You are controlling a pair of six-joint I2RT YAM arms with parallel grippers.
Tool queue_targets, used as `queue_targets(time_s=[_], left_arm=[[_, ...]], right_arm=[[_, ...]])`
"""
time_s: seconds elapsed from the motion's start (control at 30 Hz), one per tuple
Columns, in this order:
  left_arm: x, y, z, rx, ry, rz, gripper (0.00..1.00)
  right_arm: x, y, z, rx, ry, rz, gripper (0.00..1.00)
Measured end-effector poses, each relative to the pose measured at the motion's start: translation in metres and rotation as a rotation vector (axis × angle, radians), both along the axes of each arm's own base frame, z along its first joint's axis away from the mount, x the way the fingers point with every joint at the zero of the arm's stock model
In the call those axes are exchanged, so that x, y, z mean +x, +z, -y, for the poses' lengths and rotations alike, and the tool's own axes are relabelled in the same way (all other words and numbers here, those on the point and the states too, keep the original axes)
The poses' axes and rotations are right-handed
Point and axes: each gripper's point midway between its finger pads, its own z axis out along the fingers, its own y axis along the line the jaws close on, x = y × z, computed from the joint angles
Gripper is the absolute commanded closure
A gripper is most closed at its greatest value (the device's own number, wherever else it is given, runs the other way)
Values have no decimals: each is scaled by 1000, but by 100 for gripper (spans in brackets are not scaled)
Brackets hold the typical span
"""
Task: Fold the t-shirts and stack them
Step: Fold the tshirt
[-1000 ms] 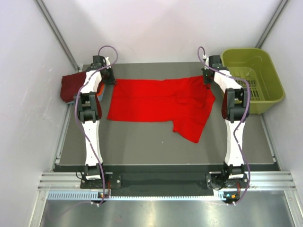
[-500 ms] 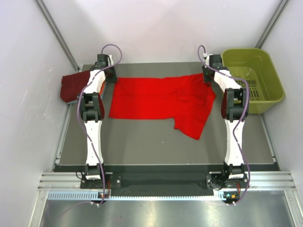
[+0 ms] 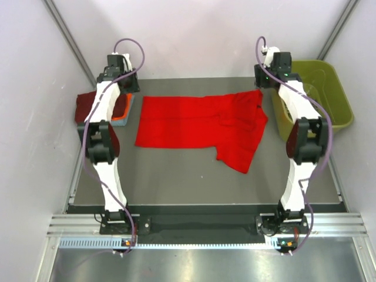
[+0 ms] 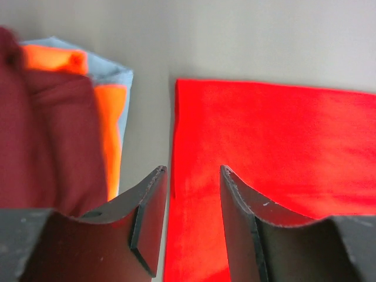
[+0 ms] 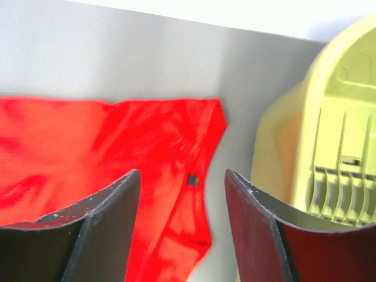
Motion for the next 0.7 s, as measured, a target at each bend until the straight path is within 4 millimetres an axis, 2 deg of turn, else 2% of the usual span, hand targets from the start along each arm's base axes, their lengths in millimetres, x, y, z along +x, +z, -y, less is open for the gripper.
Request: queue_targets(time_s=[0.03,0.1,0.17,0.27,0.43,0.5,0.6,0.7], left_arm=[[-10,18,1,-3,-4,23,56],[-29,40,1,-9,-3,43,57],[-52,46,1,-17,2,33,58],[-84,23,2,-36,19,-50,59],[-147,-60,1,-88,68,-309,60],[-171,-81,2,-104,81,-400,60],[-181,-85,6,-132,89,-436,60],[-179,-78,8,-144,86,-414,60]], right_arm=[[-9,15,-4,10,26,21,39],[-33,34,-11,29,76,33,39],[-60,36,-18,54,115,10,39],[-102,16,-29,99,169,-67,40],[-190,-50,-42,76,299,-313,46],[-223,-68,-52,14,406,-378,46],[-276,-82,-65,-73,577,-403,46],[-321,-80,-77,-137,729,-375,46]])
